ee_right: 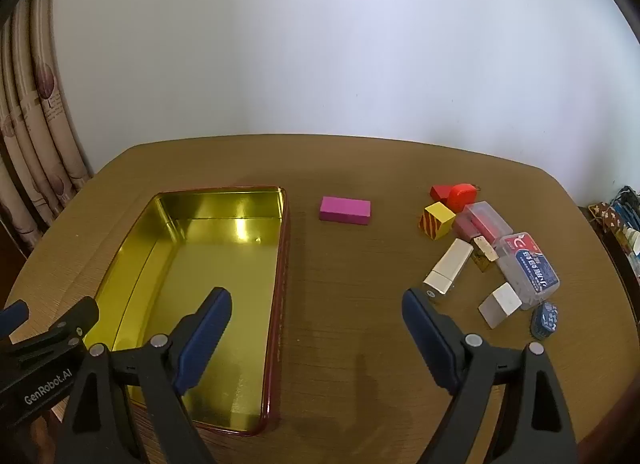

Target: Organize rigid objects

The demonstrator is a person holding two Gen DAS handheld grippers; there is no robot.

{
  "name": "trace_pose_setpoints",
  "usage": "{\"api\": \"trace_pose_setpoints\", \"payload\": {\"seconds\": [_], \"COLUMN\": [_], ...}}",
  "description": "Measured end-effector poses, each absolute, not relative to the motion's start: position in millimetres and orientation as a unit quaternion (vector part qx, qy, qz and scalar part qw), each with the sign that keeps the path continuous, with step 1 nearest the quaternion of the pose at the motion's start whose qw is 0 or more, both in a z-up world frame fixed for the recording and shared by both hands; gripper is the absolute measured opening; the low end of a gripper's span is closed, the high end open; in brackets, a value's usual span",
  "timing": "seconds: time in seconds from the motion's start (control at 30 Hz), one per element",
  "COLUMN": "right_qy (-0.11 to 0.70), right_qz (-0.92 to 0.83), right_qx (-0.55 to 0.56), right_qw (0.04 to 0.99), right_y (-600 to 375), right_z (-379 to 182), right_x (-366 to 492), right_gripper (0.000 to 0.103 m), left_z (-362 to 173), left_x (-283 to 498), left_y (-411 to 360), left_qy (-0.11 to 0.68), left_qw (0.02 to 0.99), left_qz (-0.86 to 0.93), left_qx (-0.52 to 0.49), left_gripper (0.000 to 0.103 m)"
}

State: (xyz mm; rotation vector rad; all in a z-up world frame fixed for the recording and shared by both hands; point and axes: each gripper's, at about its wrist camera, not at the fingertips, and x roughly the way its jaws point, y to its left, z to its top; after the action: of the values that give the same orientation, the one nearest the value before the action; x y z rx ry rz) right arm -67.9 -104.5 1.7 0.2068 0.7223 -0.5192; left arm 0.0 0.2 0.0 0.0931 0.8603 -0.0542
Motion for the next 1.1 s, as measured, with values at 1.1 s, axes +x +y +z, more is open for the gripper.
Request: {"api": "trace_pose_setpoints", "payload": {"seconds": [1.1], "right_qy": [0.350], "right_qz": [-0.255], "right_qx": [0.102], "right_qw": [0.896], "right_y": [-117], "right_z": [10], "right_x": [-69], "right_gripper": [0.089], "left_z": [5], "left_x": [-5], "left_y": [-5], "left_qy": [0.407], "left_qw": [0.911], "left_qz": [-0.025], "left_qx": [0.057], "left_gripper": [0.102]}}
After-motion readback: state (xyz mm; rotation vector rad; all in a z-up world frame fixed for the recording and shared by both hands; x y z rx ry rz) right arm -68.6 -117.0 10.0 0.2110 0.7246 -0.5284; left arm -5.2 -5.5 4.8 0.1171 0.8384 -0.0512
